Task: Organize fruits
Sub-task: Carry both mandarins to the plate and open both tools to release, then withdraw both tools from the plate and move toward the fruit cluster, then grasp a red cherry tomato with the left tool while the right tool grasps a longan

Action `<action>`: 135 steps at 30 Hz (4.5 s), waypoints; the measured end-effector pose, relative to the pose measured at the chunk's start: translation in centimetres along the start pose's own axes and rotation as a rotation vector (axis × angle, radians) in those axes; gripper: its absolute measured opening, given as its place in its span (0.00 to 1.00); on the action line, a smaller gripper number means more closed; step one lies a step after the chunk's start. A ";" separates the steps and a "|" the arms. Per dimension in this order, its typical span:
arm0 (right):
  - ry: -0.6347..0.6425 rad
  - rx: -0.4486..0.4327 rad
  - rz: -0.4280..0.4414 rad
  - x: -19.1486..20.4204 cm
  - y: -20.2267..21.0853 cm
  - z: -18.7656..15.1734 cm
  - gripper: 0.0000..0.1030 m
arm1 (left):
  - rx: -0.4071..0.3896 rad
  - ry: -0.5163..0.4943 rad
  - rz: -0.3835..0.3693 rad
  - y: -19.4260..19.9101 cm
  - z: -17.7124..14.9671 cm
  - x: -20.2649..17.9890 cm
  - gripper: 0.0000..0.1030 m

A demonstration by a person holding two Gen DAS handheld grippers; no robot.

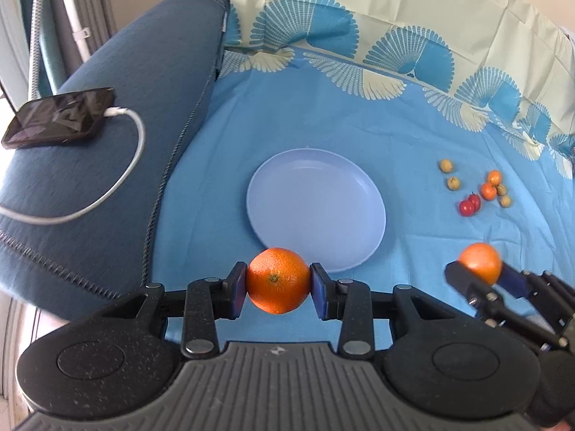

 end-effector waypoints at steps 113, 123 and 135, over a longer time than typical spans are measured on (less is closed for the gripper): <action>-0.116 -0.004 -0.066 -4.8 4.3 -4.0 0.99 | 0.049 -0.177 0.174 0.2 -7.2 -7.1 1.00; -0.306 -0.044 -0.343 -16.9 2.5 -4.7 0.99 | 0.125 -0.261 0.013 -6.7 -2.9 -15.6 1.00; -0.354 0.001 -0.590 -32.5 -10.7 -4.1 0.99 | 0.174 -0.329 -0.062 -17.4 7.1 -28.5 1.00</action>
Point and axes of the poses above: each gripper's, at about its wrist camera, not at the fingertips, and y roughly against the way its jaws point, x to its left, z to its top, the point moved 1 cm from there along -y, roughly the way its jaws point
